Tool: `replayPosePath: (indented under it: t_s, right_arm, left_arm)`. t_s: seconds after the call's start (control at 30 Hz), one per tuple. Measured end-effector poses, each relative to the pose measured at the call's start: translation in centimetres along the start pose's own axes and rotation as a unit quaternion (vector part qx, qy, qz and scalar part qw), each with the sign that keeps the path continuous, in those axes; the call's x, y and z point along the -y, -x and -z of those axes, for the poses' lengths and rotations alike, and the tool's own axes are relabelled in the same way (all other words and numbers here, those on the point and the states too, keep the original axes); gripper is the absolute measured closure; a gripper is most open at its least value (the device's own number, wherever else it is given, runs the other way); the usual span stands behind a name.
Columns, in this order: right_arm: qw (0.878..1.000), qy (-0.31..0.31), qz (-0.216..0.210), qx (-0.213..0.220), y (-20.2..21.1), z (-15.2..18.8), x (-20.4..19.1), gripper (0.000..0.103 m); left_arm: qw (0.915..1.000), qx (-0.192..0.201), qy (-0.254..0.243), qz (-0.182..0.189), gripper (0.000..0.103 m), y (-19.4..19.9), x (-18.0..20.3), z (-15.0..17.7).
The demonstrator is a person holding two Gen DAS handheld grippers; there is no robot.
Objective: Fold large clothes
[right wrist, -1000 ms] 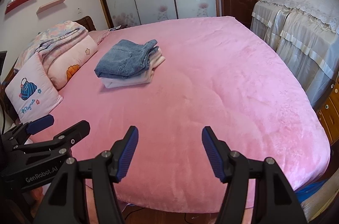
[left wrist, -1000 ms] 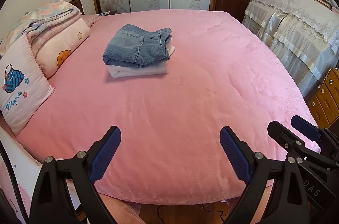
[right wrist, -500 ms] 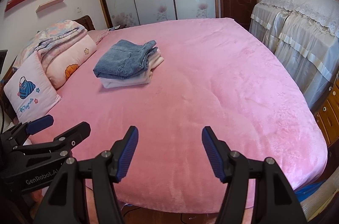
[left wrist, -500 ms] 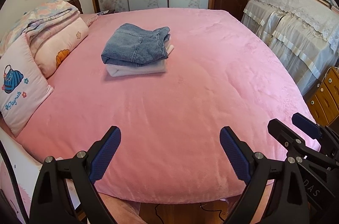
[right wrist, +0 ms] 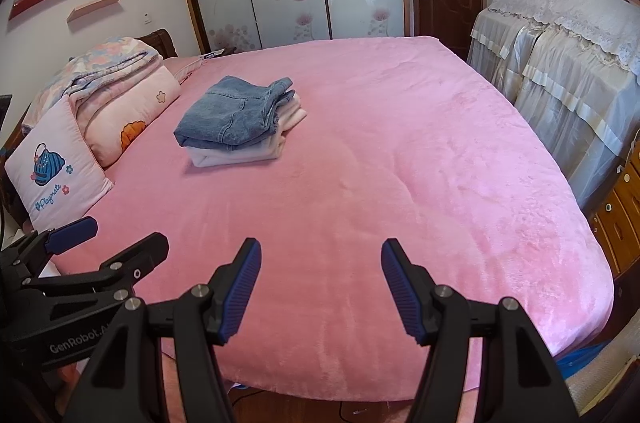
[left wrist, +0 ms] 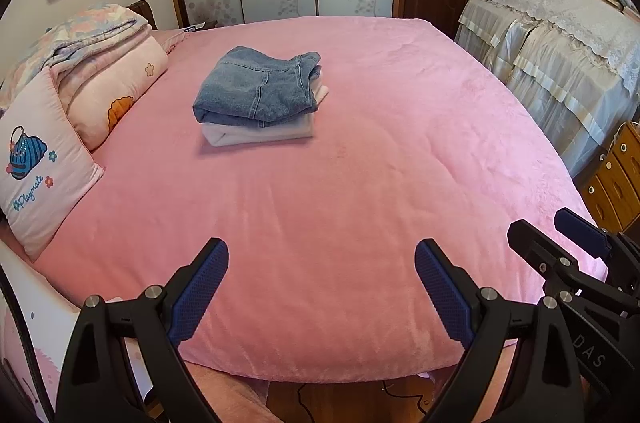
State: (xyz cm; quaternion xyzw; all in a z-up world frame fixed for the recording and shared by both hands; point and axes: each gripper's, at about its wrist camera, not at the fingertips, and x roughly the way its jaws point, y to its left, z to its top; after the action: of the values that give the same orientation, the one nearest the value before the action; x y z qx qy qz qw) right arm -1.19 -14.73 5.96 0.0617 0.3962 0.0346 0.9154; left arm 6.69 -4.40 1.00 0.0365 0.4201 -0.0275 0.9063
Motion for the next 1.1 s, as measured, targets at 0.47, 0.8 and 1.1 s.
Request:
replayPosePath:
  t_s: [0.47, 0.8, 1.1]
  right_arm:
    - [1.0, 0.001, 0.003, -0.002, 0.2, 0.11, -0.21, 0.04]
    - [1.0, 0.0, 0.007, -0.004, 0.12, 0.36, -0.13, 0.04]
    - [1.0, -0.001, 0.009, -0.006, 0.11, 0.62, -0.03, 0.04]
  left_arm:
    - [1.0, 0.001, 0.002, 0.0, 0.009, 0.14, 0.02, 0.17]
    - [1.0, -0.004, 0.004, 0.001, 0.009, 0.18, -0.19, 0.48]
    - [0.9999, -0.011, 0.007, 0.002, 0.009, -0.13, -0.46, 0.76]
